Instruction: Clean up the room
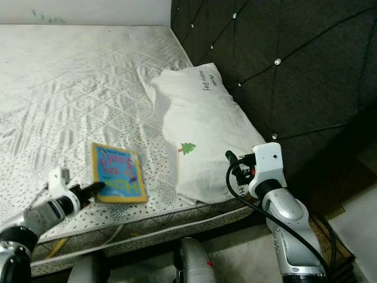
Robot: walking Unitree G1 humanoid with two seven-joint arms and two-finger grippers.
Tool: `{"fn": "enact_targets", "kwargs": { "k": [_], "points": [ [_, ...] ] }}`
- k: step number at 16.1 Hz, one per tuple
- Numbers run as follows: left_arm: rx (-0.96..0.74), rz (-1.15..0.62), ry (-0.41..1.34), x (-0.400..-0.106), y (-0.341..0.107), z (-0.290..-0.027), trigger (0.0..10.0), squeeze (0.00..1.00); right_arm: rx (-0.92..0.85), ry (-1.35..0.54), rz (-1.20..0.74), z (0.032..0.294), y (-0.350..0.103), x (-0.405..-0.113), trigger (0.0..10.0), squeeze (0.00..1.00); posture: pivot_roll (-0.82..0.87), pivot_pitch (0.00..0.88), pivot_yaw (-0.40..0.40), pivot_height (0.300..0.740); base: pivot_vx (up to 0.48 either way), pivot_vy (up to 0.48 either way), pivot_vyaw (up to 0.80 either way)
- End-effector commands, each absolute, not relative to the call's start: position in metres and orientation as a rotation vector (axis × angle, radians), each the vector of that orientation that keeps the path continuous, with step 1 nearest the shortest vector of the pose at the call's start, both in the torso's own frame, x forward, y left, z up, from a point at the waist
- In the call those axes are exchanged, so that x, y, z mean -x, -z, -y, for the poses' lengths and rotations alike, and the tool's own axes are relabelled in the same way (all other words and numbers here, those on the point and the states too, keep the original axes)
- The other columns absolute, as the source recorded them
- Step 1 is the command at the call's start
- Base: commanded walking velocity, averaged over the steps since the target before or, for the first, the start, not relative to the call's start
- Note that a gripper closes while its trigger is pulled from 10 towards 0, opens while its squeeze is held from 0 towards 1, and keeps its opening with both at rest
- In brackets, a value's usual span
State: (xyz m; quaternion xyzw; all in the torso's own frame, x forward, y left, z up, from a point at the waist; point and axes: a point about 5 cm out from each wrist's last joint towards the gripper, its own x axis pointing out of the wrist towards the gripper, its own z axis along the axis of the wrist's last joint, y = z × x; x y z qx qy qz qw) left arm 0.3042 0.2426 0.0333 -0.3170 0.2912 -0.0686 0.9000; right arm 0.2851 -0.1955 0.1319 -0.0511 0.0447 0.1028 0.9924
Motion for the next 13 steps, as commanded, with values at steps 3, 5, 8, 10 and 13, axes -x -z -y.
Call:
{"fn": "enact_targets", "kwargs": {
  "k": [3,5,8,10,13],
  "points": [
    [0.603,-0.659,0.148,-0.304,-0.028,-0.238,10.0,0.00,0.109,-0.191,-0.074,0.199,-0.140,-0.284,10.0,0.00,-0.31,0.095,-0.145,0.612,0.000,0.000,0.00],
    [0.596,-0.672,0.163,-0.305,-0.028,-0.235,10.0,0.00,0.111,-0.192,-0.073,0.200,-0.141,-0.283,10.0,0.00,-0.32,0.099,-0.143,0.612,0.000,0.000,0.00],
    [0.575,-0.675,0.214,-0.313,-0.033,-0.224,10.0,0.00,0.119,-0.181,-0.067,0.204,-0.144,-0.284,10.0,0.00,-0.33,0.101,-0.138,0.612,0.000,0.000,0.00],
    [0.635,-0.620,0.278,-0.324,-0.044,-0.212,10.0,0.00,0.119,-0.182,-0.066,0.203,-0.144,-0.284,10.0,0.00,-0.33,0.103,-0.137,0.612,0.000,0.000,0.00],
    [0.674,-0.584,0.325,-0.331,-0.053,-0.201,10.0,0.00,0.120,-0.184,-0.066,0.202,-0.145,-0.285,10.0,0.00,-0.32,0.103,-0.141,0.612,0.000,0.000,0.00]
  ]
}}
